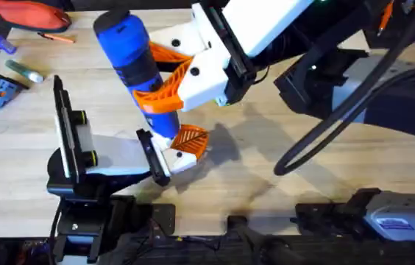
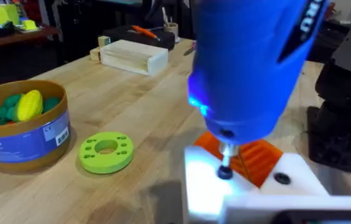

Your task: Pick up the gripper from the table and insert it into the empty holder that is missing its gripper. Then pick up a screw, insert it into the mounting hole, and use the screwdriver to tighten it. Finally, clean up the table by picking up the vegetable and placing it into the bucket.

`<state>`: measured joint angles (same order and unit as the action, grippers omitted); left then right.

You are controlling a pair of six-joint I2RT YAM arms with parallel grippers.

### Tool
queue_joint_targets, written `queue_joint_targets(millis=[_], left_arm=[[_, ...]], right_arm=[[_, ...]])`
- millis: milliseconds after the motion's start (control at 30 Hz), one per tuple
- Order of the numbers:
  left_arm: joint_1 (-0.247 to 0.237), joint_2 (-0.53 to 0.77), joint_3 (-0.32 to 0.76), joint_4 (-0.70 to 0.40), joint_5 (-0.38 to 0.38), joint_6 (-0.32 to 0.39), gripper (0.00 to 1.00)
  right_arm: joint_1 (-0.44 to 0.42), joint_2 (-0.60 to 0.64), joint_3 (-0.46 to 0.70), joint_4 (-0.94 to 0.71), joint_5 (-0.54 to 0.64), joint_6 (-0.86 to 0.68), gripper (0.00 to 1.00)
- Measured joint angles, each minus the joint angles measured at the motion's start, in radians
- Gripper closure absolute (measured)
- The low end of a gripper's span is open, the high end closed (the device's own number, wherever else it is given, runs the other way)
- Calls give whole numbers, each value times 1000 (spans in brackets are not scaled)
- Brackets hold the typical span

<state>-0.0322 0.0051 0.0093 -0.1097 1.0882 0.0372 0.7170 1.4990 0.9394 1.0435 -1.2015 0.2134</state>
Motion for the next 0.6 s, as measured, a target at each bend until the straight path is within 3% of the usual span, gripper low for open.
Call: queue_joint_targets(millis=[600], left_arm=[[0,0,0,0,0,0,992]], right_arm=[[3,0,0,-17,16,-5,979]])
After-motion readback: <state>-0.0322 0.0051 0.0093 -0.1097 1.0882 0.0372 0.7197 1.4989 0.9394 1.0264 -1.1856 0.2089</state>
